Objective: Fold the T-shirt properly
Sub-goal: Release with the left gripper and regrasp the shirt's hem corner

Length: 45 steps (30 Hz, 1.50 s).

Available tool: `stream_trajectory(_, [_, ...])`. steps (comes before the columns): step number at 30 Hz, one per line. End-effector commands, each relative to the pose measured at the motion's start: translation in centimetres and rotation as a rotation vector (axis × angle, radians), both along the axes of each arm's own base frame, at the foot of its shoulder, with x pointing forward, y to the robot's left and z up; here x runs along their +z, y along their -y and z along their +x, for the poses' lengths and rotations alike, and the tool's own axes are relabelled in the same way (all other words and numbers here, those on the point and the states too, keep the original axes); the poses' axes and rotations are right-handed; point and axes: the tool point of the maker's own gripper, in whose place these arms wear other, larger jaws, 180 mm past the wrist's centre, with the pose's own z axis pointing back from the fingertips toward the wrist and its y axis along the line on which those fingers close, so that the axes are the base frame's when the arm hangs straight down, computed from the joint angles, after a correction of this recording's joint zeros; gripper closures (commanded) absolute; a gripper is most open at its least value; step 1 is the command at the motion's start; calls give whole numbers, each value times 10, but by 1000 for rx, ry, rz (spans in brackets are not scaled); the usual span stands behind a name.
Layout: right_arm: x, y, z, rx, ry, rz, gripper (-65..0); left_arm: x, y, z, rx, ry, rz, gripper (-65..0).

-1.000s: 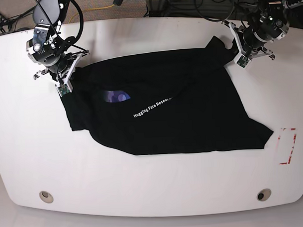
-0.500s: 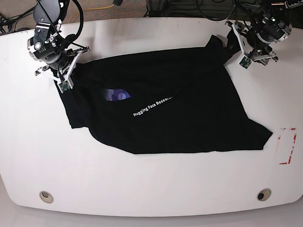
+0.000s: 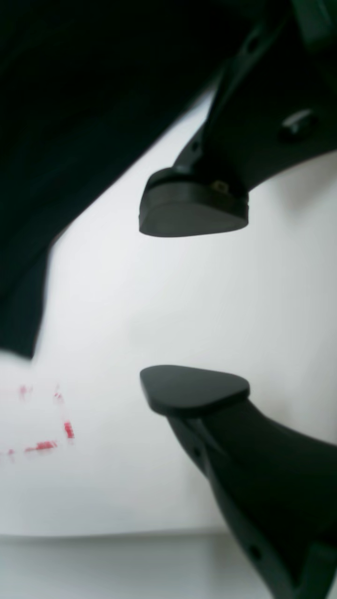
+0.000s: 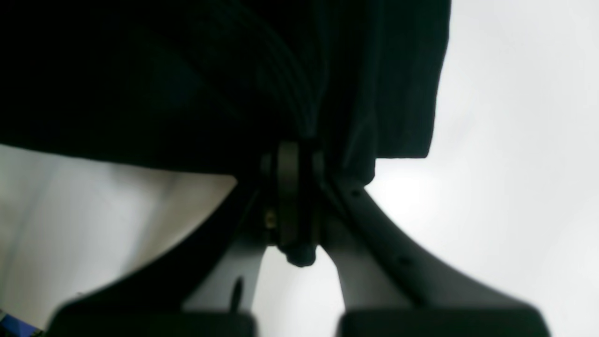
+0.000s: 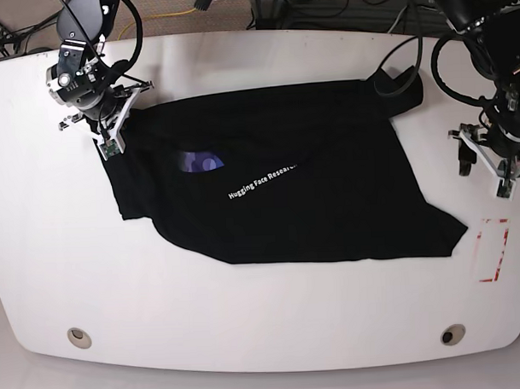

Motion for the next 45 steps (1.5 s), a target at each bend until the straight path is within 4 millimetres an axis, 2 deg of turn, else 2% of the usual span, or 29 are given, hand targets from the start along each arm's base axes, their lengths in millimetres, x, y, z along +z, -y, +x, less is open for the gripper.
stream_trajectory(1, [11, 0, 9, 14, 45, -4, 0, 6, -7, 20, 6, 35, -44, -403])
stream_trajectory(4, [11, 2, 9, 7, 45, -4, 0, 11, -25, 38, 49, 47, -77, -403])
stream_trajectory(9, [13, -1, 12, 16, 52, -3, 0, 2, -29, 69, 89, 110, -209, -403])
stream_trajectory(13, [9, -5, 10, -1, 48, 15, 0, -13, -44, 84, 158, 134, -299, -403])
stream_trajectory(17, [12, -7, 15, -2, 62, 19, 0, -33, -40, 105, 160, 139, -363, -403])
stream_trajectory(25, [13, -8, 18, 1, 67, 25, 0, -60, -55, 123, 279, 201, -485, -404])
stream_trajectory(28, [15, -9, 18, 3, 73, 25, 0, -66, -67, 122, 306, 200, -491, -404])
stream_trajectory(34, [16, -8, 21, -1, 80, 25, 0, -77, -53, 131, 266, 181, -483, -404])
stream_trajectory(38, [15, -8, 20, -1, 76, 25, 0, -87, -47, 129, 264, 153, -469, -406])
stream_trajectory(40, [16, -7, 21, -2, 78, 22, 0, -87, -50, 131, 287, 157, -454, -407])
stream_trajectory(43, [16, -8, 21, -1, 81, 26, 0, -88, -33, 140, 286, 161, -477, -407])
stream_trajectory(45, [16, -8, 20, -1, 79, 26, 0, -87, -32, 142, 284, 164, -481, -407])
